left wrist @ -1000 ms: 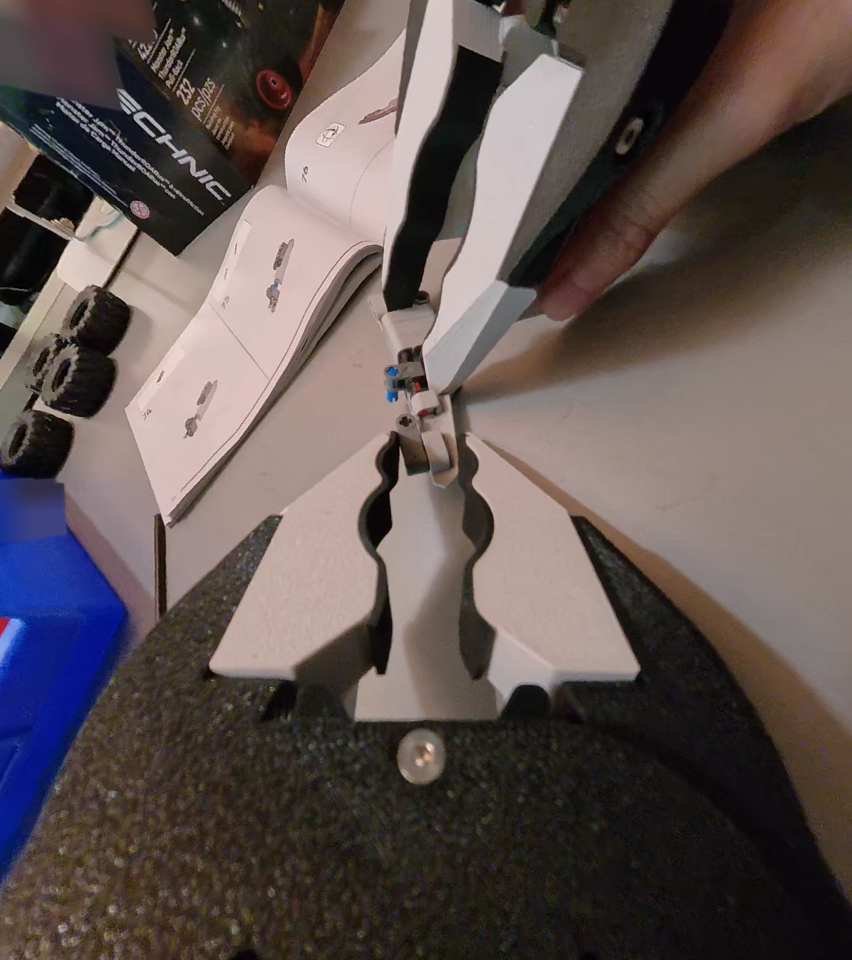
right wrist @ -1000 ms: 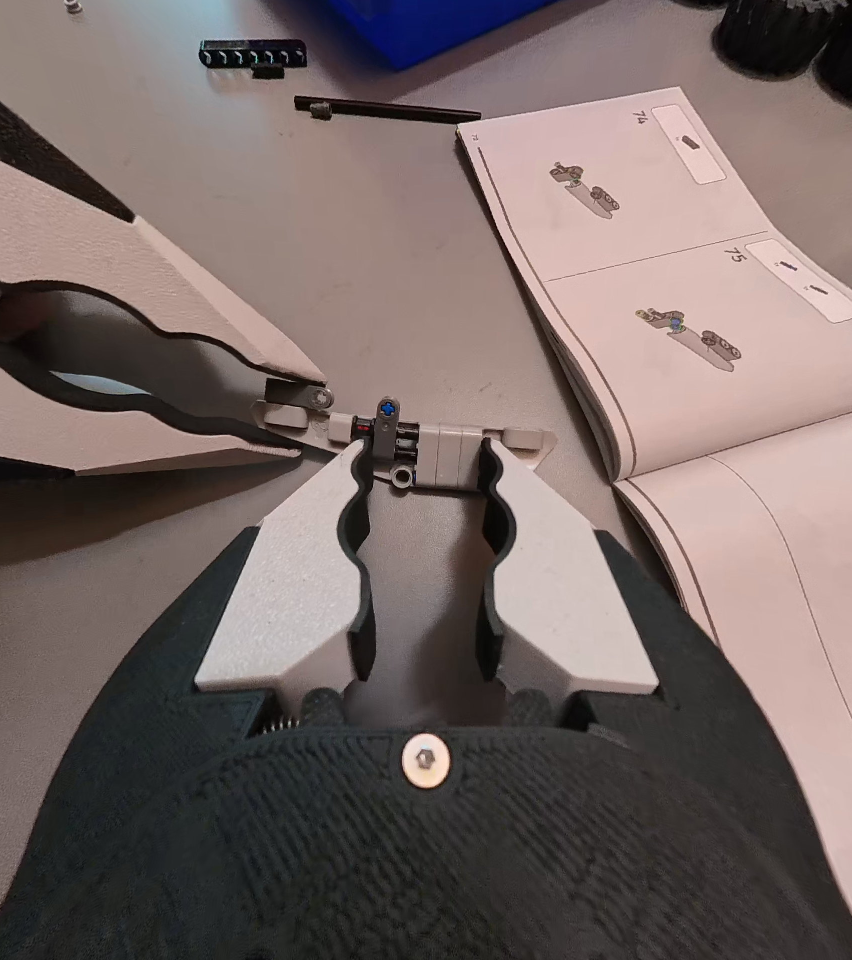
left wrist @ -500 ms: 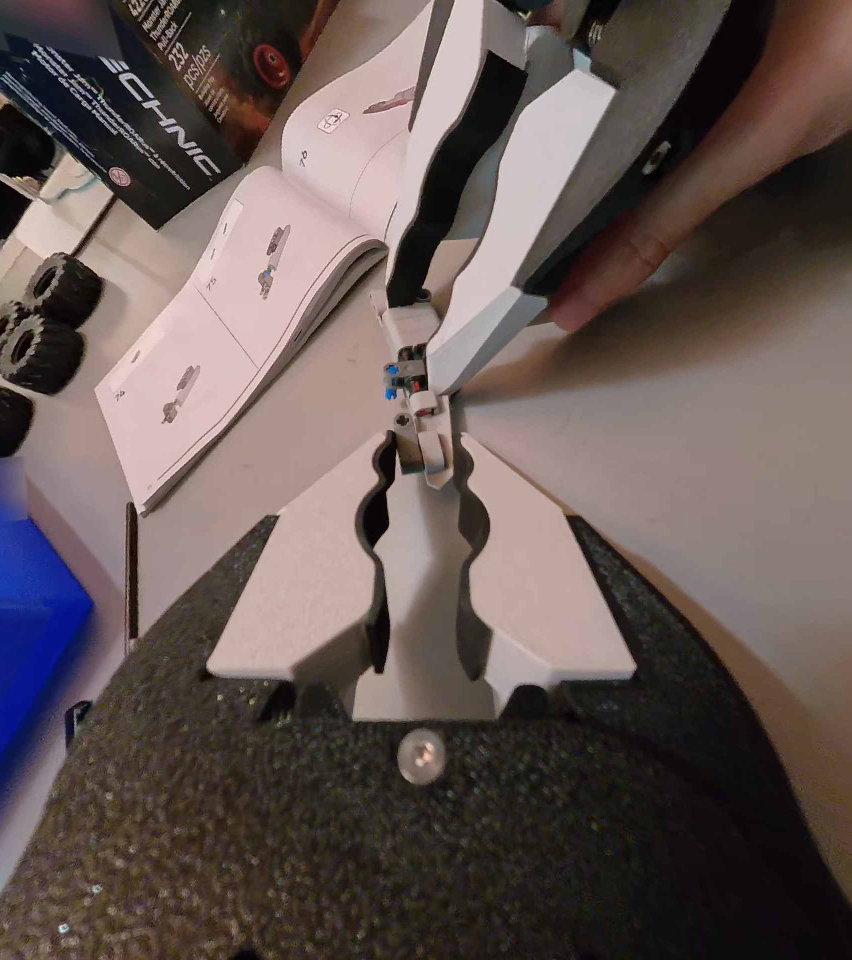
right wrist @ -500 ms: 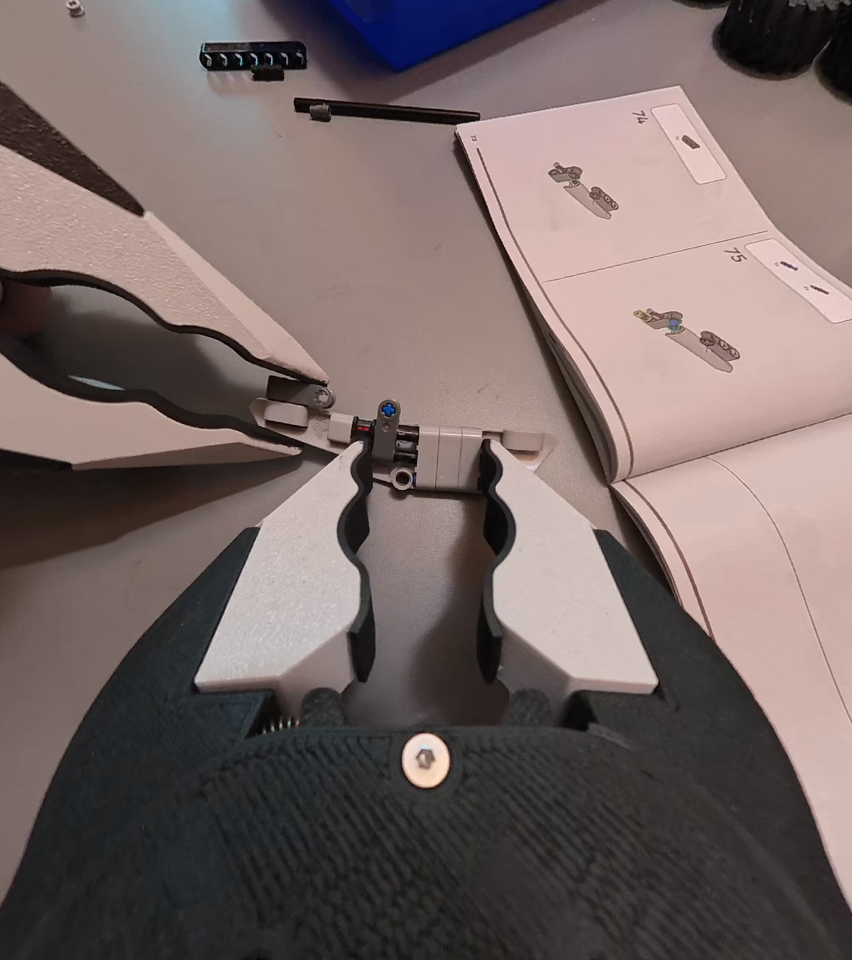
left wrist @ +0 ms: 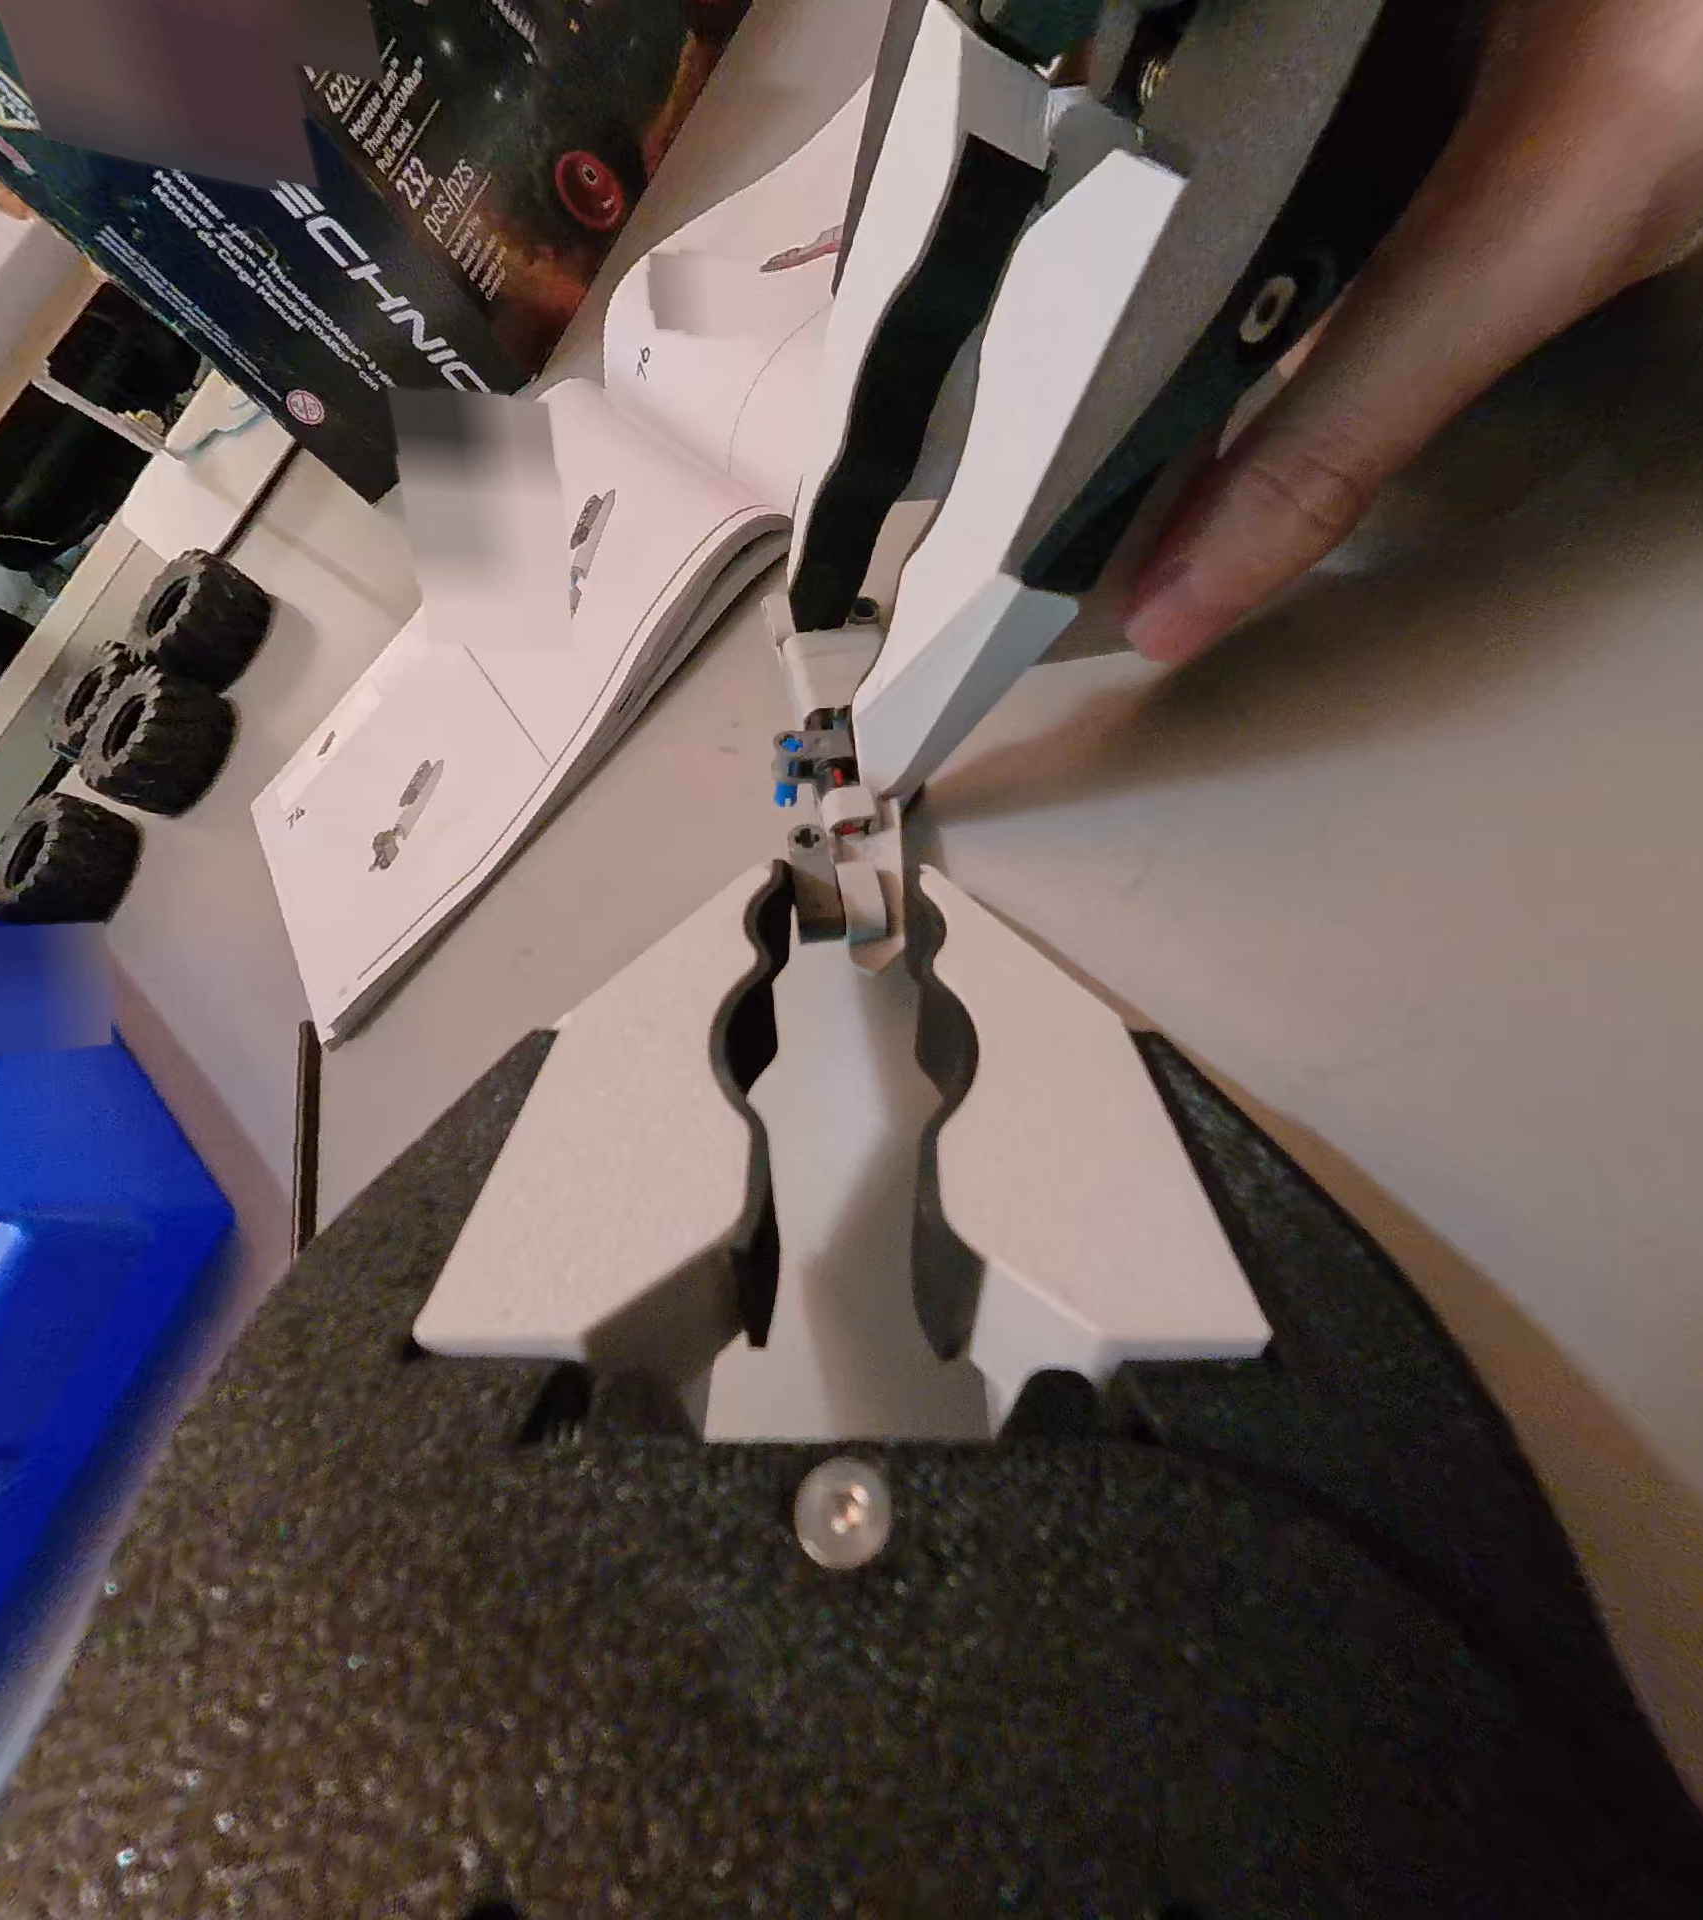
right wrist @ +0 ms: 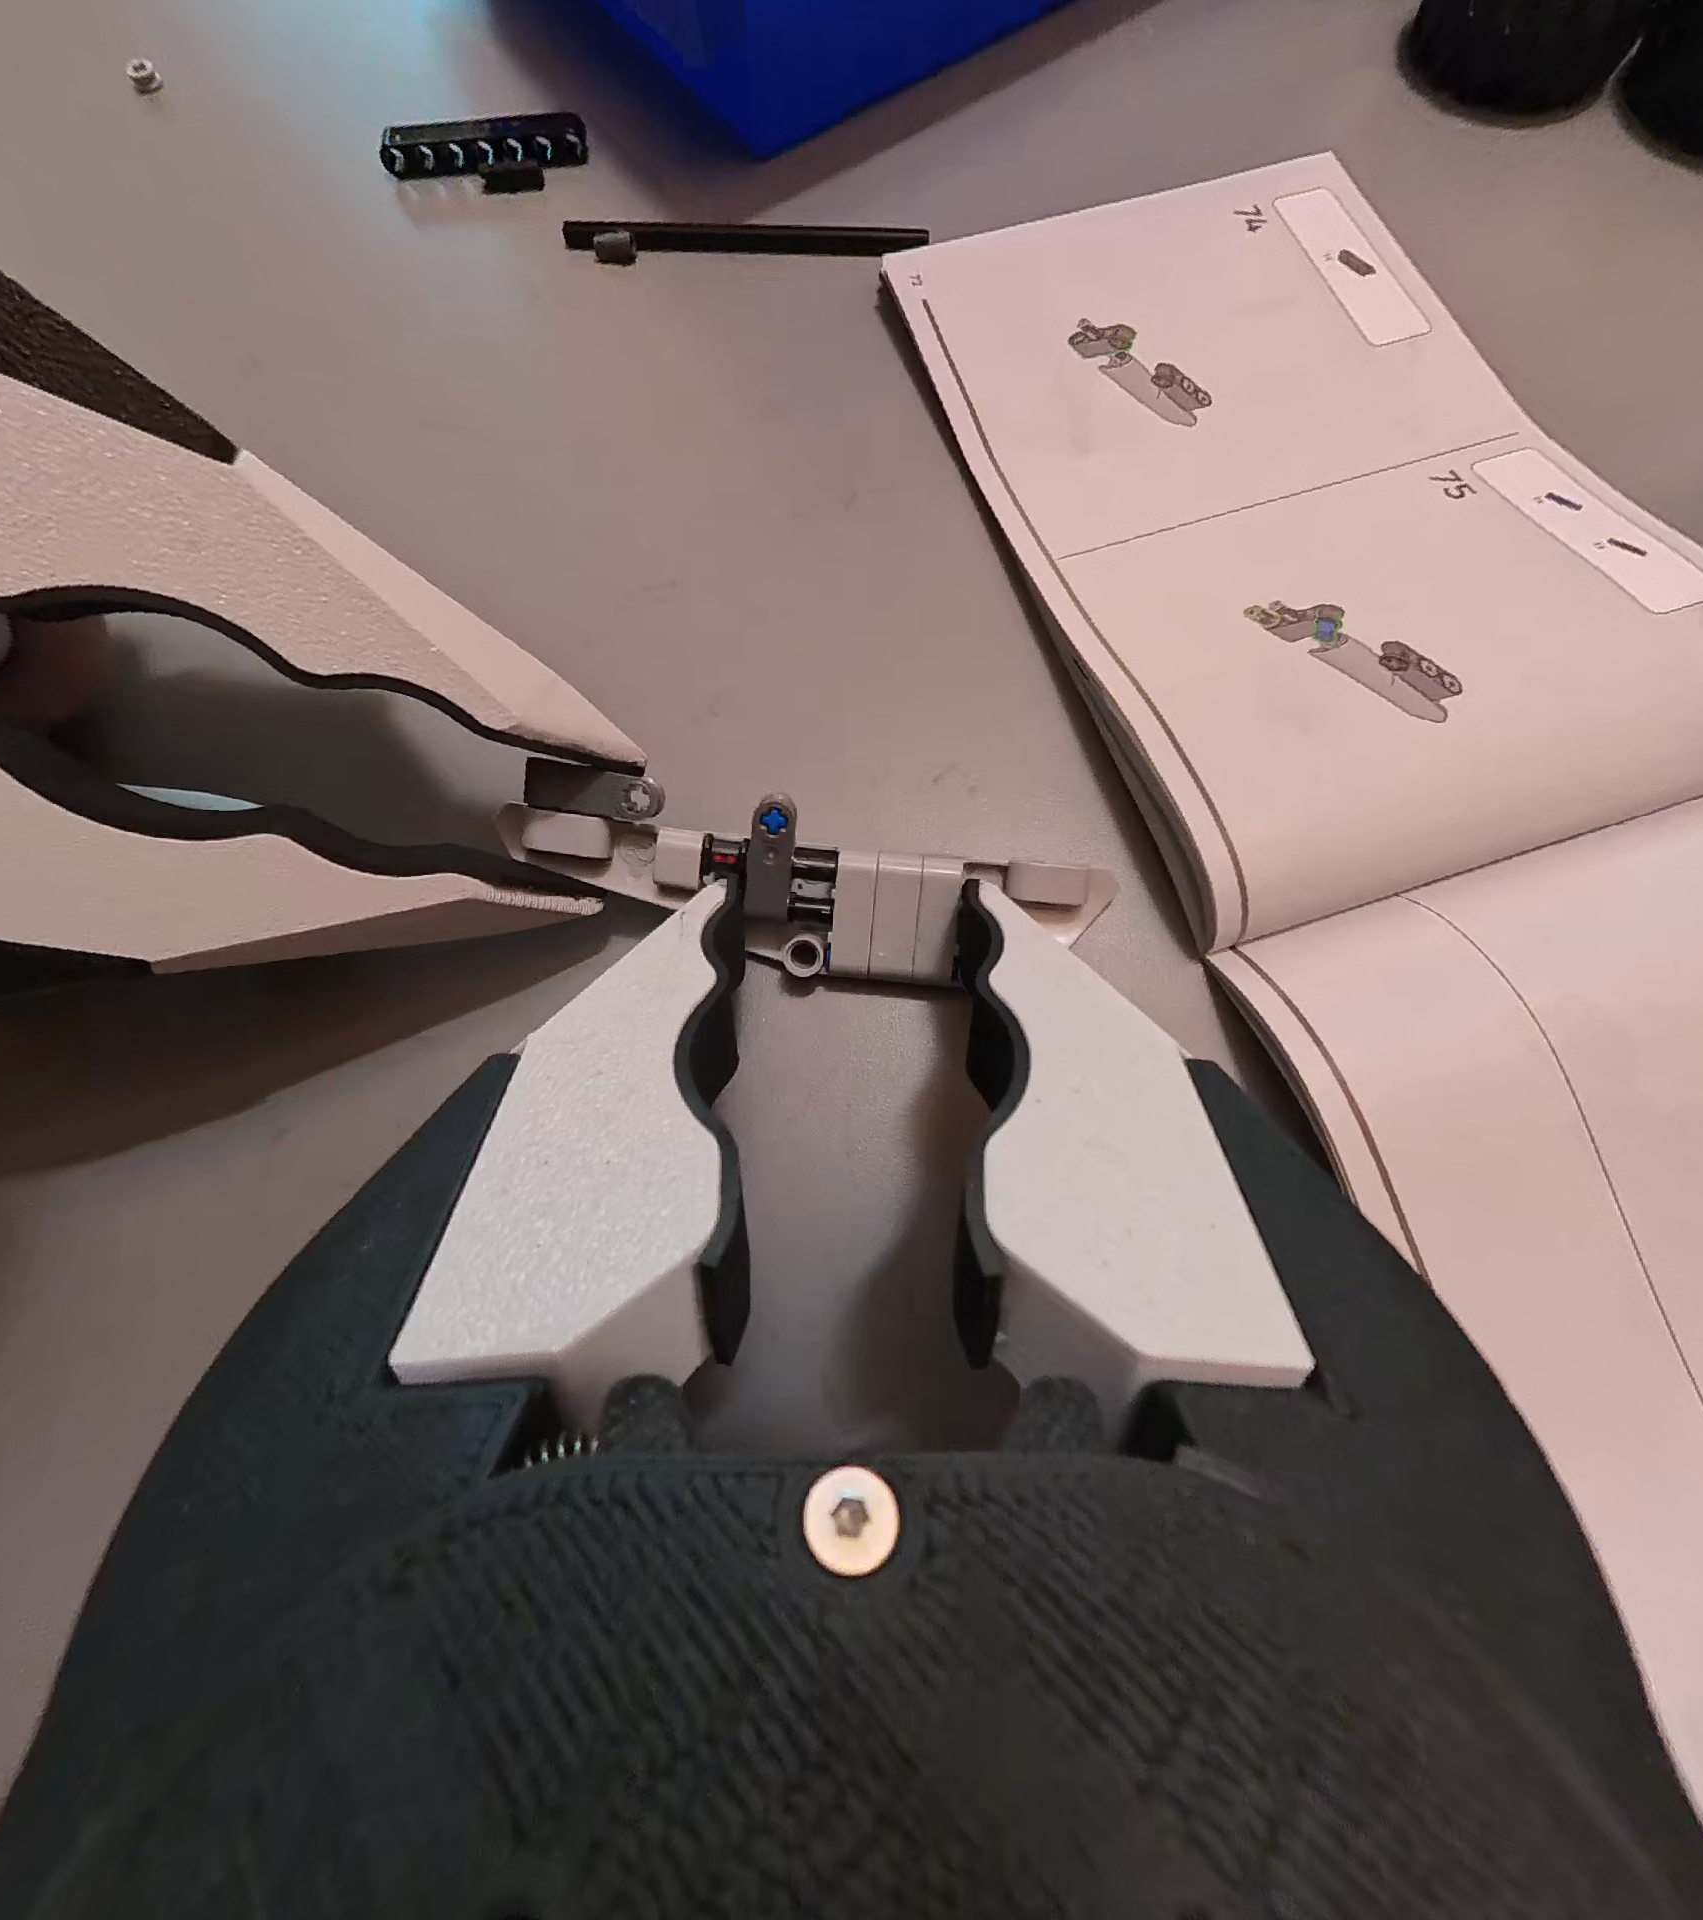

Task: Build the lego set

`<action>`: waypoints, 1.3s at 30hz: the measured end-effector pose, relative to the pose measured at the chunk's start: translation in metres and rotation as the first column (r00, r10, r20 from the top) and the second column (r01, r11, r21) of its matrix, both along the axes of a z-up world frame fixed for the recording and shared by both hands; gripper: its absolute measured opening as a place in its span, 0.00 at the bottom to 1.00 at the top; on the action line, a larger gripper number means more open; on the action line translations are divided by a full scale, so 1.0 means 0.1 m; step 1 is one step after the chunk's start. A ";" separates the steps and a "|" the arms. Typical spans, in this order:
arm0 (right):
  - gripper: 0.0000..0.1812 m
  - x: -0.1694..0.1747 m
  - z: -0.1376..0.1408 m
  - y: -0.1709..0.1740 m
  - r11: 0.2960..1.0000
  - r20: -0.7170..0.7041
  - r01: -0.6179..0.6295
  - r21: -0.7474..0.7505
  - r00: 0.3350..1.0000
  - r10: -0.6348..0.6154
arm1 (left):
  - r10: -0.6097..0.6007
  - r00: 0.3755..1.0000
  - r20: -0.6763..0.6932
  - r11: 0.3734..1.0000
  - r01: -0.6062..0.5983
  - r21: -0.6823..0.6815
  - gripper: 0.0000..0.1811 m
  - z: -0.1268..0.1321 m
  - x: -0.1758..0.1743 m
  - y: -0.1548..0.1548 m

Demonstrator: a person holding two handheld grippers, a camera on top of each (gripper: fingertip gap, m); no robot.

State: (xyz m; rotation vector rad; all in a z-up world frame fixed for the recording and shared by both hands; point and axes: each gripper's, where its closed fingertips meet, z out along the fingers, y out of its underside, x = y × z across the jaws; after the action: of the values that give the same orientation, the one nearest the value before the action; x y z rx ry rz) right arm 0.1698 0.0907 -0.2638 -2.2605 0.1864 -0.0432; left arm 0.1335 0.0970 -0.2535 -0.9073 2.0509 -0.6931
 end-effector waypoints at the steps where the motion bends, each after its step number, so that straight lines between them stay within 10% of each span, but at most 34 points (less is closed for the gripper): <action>1: 0.22 0.00 0.00 0.00 1.000 0.002 -0.001 -0.001 1.000 0.001 | -0.004 1.000 -0.002 1.000 0.004 0.005 0.10 -0.01 0.00 0.00; 26: 0.22 0.02 -0.01 0.00 1.000 0.062 0.011 -0.016 0.998 -0.010 | 0.069 0.996 -0.056 0.997 -0.071 -0.034 0.10 -0.05 0.01 0.01; 39: 0.22 0.00 -0.02 0.00 1.000 0.032 -0.013 -0.012 0.999 0.014 | -0.073 0.995 0.074 0.980 0.058 0.189 0.12 -0.01 -0.01 -0.03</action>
State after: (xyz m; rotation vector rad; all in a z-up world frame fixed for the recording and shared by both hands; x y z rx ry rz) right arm 0.1698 0.0906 -0.2657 -2.2716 0.1539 -0.0736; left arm 0.1323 0.0936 -0.2547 -0.6960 2.0419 -0.5520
